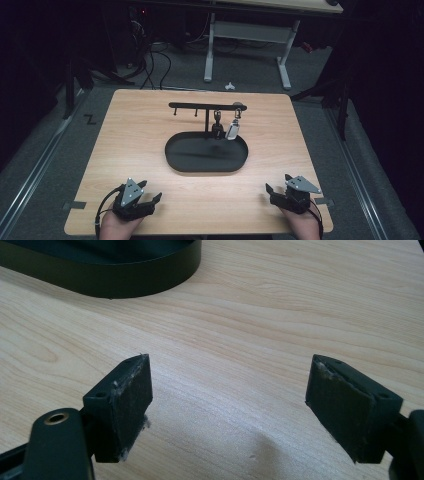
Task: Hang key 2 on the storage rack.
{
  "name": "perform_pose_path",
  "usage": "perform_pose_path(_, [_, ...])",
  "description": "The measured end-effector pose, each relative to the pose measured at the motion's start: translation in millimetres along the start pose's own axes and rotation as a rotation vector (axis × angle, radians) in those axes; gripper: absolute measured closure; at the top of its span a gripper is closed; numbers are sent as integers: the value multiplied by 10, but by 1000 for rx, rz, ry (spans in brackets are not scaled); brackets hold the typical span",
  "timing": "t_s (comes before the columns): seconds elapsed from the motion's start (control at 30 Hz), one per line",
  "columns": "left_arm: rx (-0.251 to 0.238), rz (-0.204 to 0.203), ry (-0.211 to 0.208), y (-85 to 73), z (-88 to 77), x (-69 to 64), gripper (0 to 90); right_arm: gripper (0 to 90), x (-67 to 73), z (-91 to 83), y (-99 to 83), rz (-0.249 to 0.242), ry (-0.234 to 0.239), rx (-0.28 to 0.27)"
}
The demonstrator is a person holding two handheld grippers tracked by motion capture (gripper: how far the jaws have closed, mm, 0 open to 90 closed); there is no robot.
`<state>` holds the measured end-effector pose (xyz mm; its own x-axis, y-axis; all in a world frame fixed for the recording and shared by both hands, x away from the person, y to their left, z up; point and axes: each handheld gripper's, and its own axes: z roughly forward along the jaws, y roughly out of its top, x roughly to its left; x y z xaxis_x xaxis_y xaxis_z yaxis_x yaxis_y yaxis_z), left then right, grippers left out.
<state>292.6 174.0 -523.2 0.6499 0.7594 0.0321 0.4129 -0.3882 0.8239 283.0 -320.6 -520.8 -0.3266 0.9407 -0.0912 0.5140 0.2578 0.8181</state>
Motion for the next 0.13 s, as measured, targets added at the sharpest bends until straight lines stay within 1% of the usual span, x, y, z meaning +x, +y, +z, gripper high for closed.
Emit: perform_pose_path(0.13, [-14, 5, -3, 20, -24, 8, 317, 186, 6, -15, 5, 3, -15, 2])
